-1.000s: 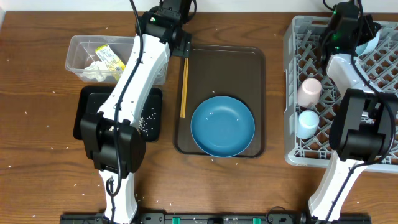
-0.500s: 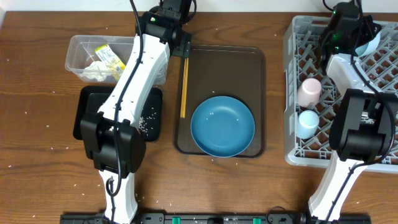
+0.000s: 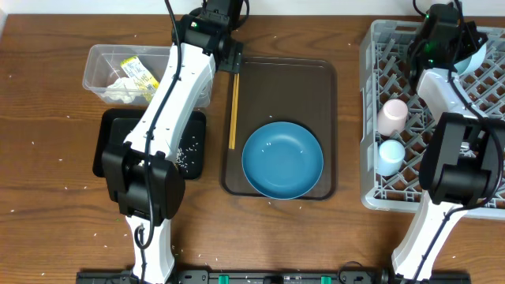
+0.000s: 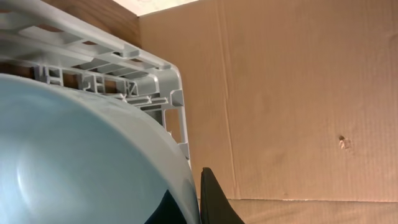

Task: Sort waste into correct bins and load items into the dishwasher rack
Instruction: 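Lower the bowl into the rack slots with the right gripper, then release the bowl and withdraw the right gripper from the rack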

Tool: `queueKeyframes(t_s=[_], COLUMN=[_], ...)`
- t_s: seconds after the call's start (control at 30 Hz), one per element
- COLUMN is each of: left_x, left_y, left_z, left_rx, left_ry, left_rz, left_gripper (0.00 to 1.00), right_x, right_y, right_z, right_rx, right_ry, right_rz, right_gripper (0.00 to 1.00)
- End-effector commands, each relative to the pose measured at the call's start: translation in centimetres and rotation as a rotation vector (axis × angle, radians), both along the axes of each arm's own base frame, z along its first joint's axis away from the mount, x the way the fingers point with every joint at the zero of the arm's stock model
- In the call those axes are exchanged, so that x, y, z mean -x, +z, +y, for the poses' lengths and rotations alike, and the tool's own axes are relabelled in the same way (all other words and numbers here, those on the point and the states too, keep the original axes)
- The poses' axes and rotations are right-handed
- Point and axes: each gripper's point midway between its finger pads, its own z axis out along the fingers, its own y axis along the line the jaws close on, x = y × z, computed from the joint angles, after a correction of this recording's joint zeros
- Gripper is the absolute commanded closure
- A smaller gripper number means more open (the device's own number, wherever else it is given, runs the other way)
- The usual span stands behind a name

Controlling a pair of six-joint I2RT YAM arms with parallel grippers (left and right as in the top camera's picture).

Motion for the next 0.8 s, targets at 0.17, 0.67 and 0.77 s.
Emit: queueKeyframes(t_s=[0.17,0.67,0.77], left_x=[0.0,0.0,0.0], left_y=[-0.5,-0.5,-0.5], left_z=[0.3,0.3,0.3], left_rx=[-0.010,-0.010,-0.010], left_ry=[0.015,0.015,0.015], left_rz=[0.008,0.008,0.008], left_gripper=[0.02,0.02,0.02], right_x=[-0.8,-2.0,-2.1], right_y=[-1.1,-1.1,-1.0], right_z=[1.6,5.1,5.7], right_rx=[-0.038,-0.038,-0.036], right_ry=[0.041,0.104,0.113], right_rz=[-0.007,-0.005,-0.004], right_gripper=[0.98,0.60,0.28])
